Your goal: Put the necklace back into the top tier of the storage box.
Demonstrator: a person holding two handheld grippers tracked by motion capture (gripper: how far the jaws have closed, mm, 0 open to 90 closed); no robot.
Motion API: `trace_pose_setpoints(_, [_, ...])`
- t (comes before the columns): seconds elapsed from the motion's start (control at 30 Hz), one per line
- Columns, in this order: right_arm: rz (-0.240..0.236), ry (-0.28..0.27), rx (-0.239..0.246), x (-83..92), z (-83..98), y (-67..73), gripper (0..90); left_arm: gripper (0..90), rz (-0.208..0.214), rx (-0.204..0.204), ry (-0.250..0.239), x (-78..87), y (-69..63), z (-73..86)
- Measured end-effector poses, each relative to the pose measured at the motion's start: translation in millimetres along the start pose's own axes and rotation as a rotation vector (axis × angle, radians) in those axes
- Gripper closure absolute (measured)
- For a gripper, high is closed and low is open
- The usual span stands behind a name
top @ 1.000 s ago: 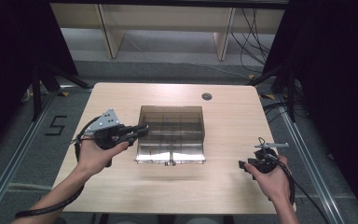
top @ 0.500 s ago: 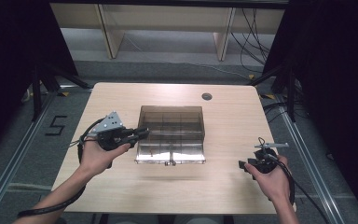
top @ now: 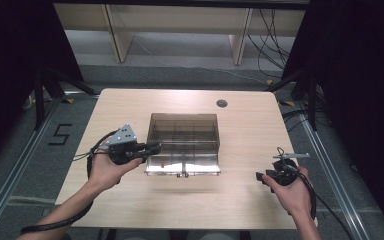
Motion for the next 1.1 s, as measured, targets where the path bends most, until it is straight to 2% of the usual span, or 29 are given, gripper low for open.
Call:
trace_pose_setpoints(0.17, [0.005,0.014,-0.002,1.0,0.7,-0.2,54.3,79.7,0.002,-0.006,0.036,-3.9,1.1,8.0])
trace_pose_setpoints(0.27, [-0.004,-0.006,-0.003,-0.6,-0.3,0.6,54.3,79.7,-0.003,-0.007,0.070,-5.9,1.8,13.8])
trace_pose_setpoints(0.4, [-0.002,-0.003,-0.003,-0.2,-0.1,0.5,54.4,79.7,0.001,-0.013,0.101,-8.6,2.5,19.8])
trace_pose_setpoints(0.43, [-0.004,-0.006,0.000,-0.3,-0.4,0.4,54.4,79.7,-0.014,-0.007,0.104,-9.4,2.8,20.8])
trace_pose_setpoints(0.47, [0.000,-0.001,0.002,0.6,-0.2,0.0,54.3,79.7,0.002,-0.014,0.119,-9.8,2.6,22.0])
trace_pose_setpoints(0.5, [0.000,0.000,0.002,0.5,-0.1,-0.1,54.4,79.7,-0.009,-0.007,0.126,-10.9,2.6,23.5])
trace_pose_setpoints(0.53, [-0.010,-0.014,0.001,-1.2,-0.9,0.2,54.3,79.7,-0.004,-0.018,0.133,-11.3,3.0,24.1])
trace_pose_setpoints(0.6, [-0.003,0.012,0.015,0.5,0.2,-1.7,54.3,79.7,-0.009,-0.030,0.159,-12.5,3.6,27.2])
trace_pose_setpoints(0.67, [-0.003,0.012,0.016,0.9,0.1,-1.6,54.3,79.7,-0.018,-0.065,0.201,-12.7,4.9,30.9])
trace_pose_setpoints(0.73, [0.001,0.003,0.018,0.8,-0.4,-2.0,54.3,79.7,-0.017,-0.066,0.220,-14.6,3.4,32.1])
trace_pose_setpoints(0.8, [0.000,0.003,0.017,0.7,-0.4,-1.9,54.3,79.7,-0.022,-0.097,0.262,-14.5,4.6,34.3])
trace_pose_setpoints(0.83, [-0.009,0.002,0.014,-0.1,-0.4,-1.2,54.3,79.7,-0.011,-0.087,0.280,-15.0,2.7,35.4])
trace_pose_setpoints(0.87, [-0.009,0.002,0.014,-0.1,-0.4,-1.2,54.3,79.7,-0.005,-0.101,0.293,-15.7,2.9,35.9])
trace_pose_setpoints(0.97, [-0.003,0.012,0.014,0.7,0.0,-1.4,54.3,79.6,-0.007,-0.110,0.331,-17.3,2.8,38.0])
trace_pose_setpoints(1.0, [-0.002,0.003,0.016,0.5,-0.5,-1.6,54.3,79.6,-0.016,-0.098,0.343,-18.2,2.6,39.1])
trace_pose_setpoints(1.07, [-0.016,-0.007,0.012,-0.9,-0.8,-1.2,54.3,79.6,-0.016,-0.119,0.368,-18.8,3.5,40.3])
trace_pose_setpoints(1.1, [-0.009,0.000,0.012,-0.3,-0.4,-1.4,54.3,79.6,-0.011,-0.117,0.376,-19.6,3.3,40.9])
Point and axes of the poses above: each handheld gripper's, and its own axes: x roughly backward along the jaws, z roughly out of its underside, y roughly to its left, the point moved 8 cm from there along -x, roughly forward along the jaws, and after that the axes turned 9 degrees about -z, right-handed, at the moved point
